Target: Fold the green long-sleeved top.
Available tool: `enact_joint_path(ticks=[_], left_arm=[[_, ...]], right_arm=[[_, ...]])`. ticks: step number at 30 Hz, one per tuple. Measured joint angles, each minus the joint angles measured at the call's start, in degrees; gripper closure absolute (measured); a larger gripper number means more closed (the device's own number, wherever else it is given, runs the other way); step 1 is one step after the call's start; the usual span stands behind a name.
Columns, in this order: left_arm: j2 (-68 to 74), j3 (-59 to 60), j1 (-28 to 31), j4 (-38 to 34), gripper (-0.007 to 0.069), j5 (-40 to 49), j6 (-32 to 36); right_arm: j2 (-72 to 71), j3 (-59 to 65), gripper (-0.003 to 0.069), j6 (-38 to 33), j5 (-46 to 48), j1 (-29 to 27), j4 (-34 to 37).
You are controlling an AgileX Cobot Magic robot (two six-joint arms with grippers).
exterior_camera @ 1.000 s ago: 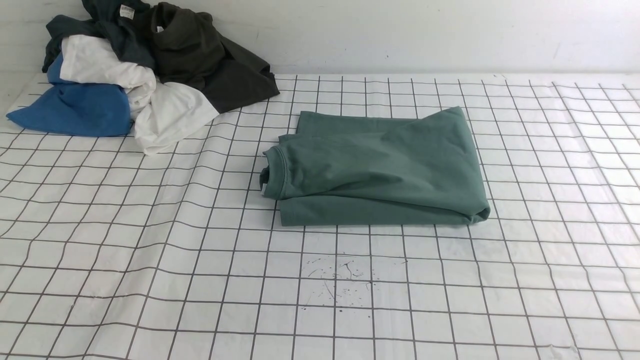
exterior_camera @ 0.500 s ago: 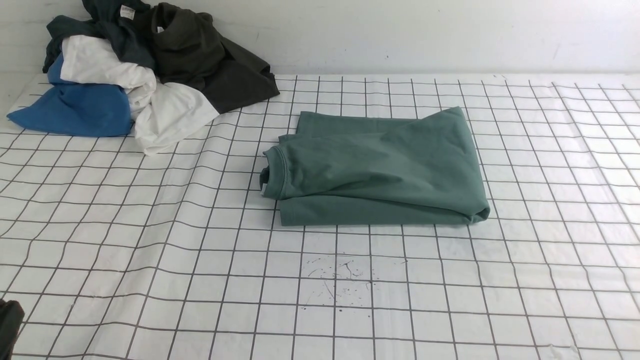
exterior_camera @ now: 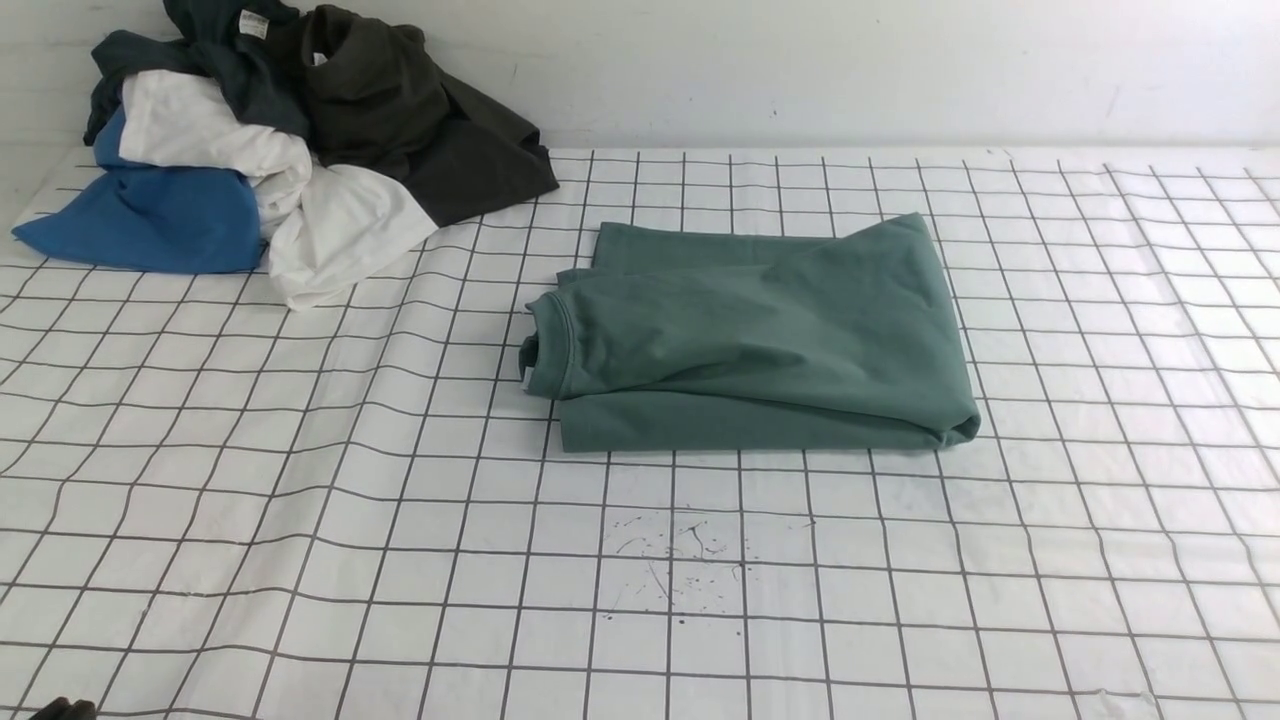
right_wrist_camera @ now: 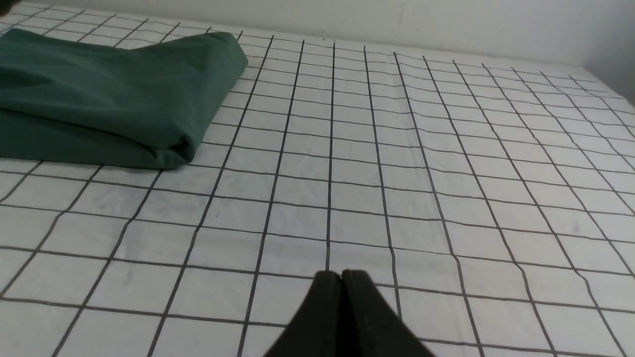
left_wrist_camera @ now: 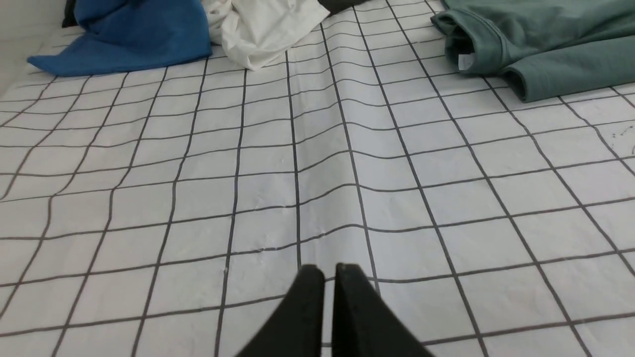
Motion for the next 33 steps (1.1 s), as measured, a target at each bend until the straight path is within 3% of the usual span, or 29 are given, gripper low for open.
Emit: enact_joint_path(ticks=[8,33], left_arm=[[0.0,0.0,0.0,-0.11,0.0609,0.0,-3.67],[0.0,0.0,0.0,-0.46,0.0609,-0.11,-1.48]], right_arm=[[0.0,0.0,0.0673,0.0,0.0,0.0,0.0],[0.0,0.0,0.0673,0.0,0.0,0.0,0.0]])
